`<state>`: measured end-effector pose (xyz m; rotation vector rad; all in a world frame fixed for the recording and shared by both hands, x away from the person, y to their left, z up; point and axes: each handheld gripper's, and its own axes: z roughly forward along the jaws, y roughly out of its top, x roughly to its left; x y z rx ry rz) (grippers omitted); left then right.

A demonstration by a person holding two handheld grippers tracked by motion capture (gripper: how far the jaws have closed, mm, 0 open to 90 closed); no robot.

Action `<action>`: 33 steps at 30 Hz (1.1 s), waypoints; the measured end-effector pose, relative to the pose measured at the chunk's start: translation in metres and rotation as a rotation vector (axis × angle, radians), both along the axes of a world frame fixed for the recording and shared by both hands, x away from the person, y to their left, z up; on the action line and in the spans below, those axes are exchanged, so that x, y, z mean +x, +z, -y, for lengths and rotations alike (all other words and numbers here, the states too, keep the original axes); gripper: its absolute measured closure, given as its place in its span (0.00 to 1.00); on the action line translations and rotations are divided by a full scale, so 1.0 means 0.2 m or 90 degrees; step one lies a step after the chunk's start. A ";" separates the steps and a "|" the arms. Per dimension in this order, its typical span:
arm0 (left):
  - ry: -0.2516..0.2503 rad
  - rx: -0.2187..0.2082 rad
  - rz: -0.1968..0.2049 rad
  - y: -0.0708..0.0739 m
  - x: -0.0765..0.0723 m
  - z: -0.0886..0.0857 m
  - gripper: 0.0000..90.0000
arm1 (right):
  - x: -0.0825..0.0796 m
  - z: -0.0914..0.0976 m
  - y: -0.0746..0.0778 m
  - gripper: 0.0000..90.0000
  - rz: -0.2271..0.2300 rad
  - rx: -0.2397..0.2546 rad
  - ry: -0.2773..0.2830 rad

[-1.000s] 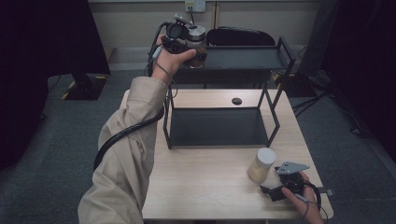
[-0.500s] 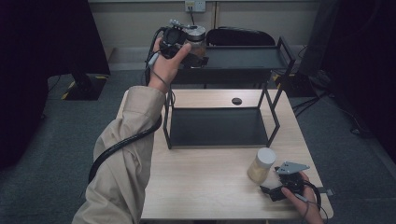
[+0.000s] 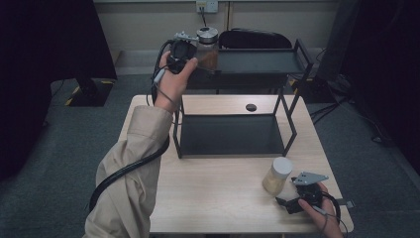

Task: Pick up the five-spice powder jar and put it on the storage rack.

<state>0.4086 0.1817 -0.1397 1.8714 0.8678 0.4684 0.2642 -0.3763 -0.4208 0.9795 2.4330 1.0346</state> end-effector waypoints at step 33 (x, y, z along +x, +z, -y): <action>-0.057 -0.027 -0.005 -0.24 -0.11 -0.03 0.02 | 0.00 0.00 0.00 0.00 0.000 0.000 0.000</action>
